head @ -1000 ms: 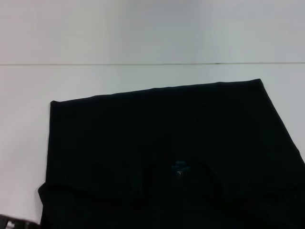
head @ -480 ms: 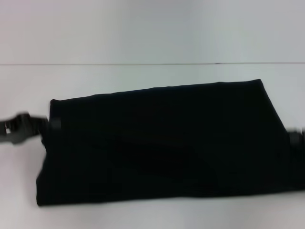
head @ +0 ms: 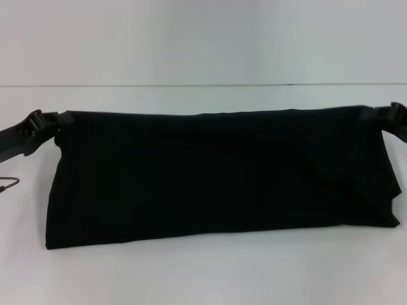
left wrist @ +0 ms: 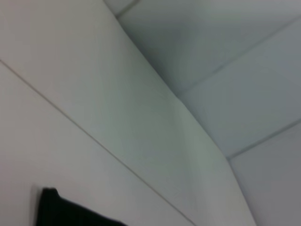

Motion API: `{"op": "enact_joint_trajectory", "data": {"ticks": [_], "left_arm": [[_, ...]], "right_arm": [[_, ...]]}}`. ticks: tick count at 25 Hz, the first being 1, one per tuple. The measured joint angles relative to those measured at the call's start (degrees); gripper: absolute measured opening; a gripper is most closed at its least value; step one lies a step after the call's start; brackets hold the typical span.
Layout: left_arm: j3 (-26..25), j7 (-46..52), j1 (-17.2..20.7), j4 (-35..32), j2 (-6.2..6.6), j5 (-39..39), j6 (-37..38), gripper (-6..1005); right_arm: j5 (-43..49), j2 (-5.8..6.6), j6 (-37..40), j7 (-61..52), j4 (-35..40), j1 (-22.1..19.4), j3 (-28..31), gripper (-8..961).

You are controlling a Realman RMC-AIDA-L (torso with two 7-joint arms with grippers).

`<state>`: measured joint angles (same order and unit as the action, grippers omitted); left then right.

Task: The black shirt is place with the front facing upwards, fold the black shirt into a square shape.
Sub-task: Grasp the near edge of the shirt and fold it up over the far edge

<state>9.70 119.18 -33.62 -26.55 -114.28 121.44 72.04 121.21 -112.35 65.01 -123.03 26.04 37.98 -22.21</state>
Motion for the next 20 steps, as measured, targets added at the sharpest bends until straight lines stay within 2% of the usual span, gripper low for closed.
{"op": "enact_joint_trajectory", "data": {"ticks": [3, 5, 11, 14, 20], "left_arm": [[0.24, -2.11, -0.74, 0.13, -0.9, -1.49, -3.13, 42], [0.31, -3.07, -1.59, 0.19, -1.39, -1.71, -5.28, 42], [0.32, -5.29, -3.39, 0.24, -2.57, -2.41, -10.44, 43], [0.35, -7.21, -4.24, 0.37, -3.69, -2.94, -14.02, 43], [0.45, -11.59, -5.55, 1.6, -5.49, -5.36, -20.12, 43]], "right_arm": [[-3.73, -2.64, -5.78, 3.87, -0.05, 0.27, -0.25, 35], [-5.58, -3.6, -8.4, 5.9, -0.09, 0.78, -0.26, 35], [-8.36, -4.65, -13.52, 9.27, -1.59, 2.48, -0.26, 34], [-10.11, -5.18, -16.1, 12.13, -3.25, 3.13, -0.25, 34], [-12.33, -7.13, -20.9, 18.37, -4.0, 4.07, -0.2, 34]]}}
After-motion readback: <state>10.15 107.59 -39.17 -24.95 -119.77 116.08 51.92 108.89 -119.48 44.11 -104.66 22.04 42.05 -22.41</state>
